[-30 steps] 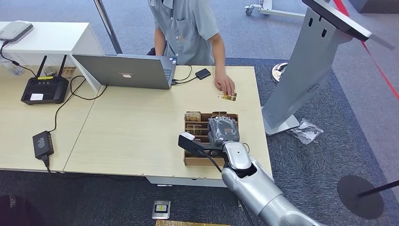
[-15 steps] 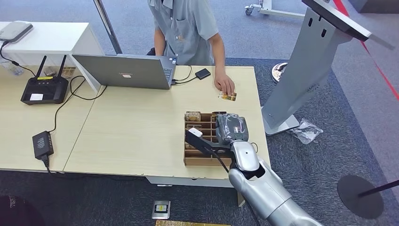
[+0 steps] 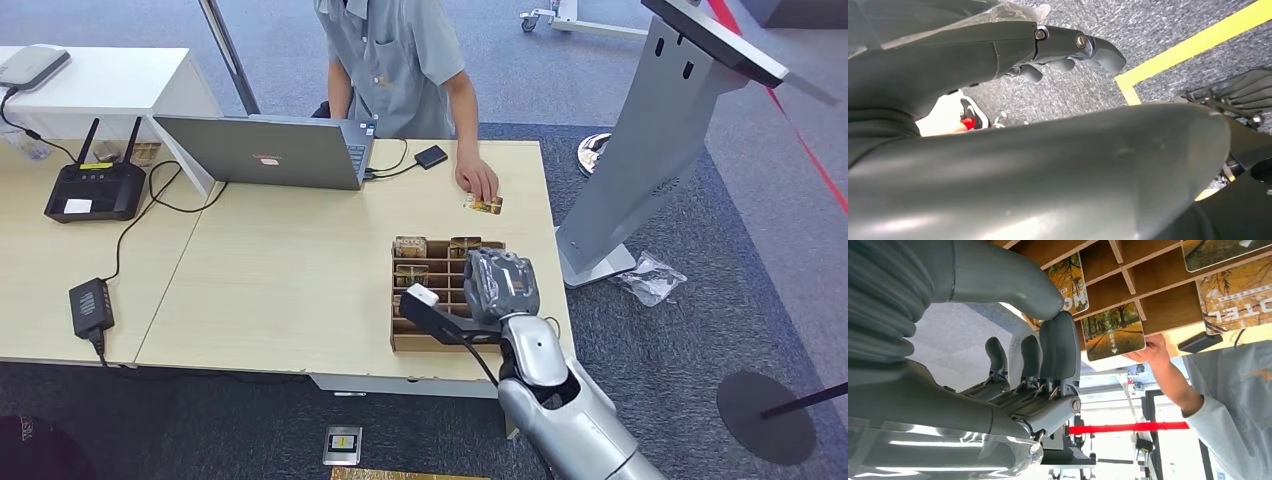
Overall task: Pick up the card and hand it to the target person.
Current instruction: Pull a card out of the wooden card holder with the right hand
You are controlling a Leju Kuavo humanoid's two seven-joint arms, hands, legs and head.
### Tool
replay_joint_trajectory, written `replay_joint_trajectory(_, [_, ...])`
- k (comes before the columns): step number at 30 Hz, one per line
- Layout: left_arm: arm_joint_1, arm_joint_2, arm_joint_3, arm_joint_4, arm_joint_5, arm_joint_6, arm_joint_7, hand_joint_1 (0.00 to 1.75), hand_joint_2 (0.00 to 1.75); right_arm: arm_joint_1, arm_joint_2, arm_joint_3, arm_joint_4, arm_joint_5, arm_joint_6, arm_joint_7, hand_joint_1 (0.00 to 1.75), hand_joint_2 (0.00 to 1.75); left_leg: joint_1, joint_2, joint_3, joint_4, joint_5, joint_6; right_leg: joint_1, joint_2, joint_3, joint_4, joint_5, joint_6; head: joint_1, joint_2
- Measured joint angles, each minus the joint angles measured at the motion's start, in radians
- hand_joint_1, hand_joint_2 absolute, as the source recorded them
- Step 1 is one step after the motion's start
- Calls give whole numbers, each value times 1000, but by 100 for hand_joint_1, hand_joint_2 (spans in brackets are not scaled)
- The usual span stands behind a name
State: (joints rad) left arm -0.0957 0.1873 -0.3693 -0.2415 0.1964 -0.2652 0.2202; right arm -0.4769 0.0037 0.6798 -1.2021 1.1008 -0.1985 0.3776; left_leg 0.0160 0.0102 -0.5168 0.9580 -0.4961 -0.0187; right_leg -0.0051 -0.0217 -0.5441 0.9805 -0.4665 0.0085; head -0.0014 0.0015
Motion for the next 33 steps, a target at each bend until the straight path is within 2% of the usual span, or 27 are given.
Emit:
replay_joint_trajectory(5, [-3,0,0,0,-3,2,-3,0,0,4,-5,1,-22,0,5,-10,85,175,0,0,0,0,0,0,0,0,0,0,0,0,0,0])
replay_joint_trajectory(7, [-4,0,0,0,-6,2,-3,0,0,4,-6,2,-25,0,4,-14,82,175,0,0,0,0,0,0,0,0,0,0,0,0,0,0])
replay_joint_trajectory(17, [-26,0,0,0,-28,-2,11,0,0,-28,-6,3,-14,-1,-1,-11,92,175,0,0,0,0,0,0,0,0,0,0,0,0,0,0])
replay_joint_trajectory(33, [-50,-4,0,-3,-50,-3,31,0,0,-78,-5,2,101,-8,-18,-1,93,175,0,0,0,0,0,0,0,0,0,0,0,0,0,0])
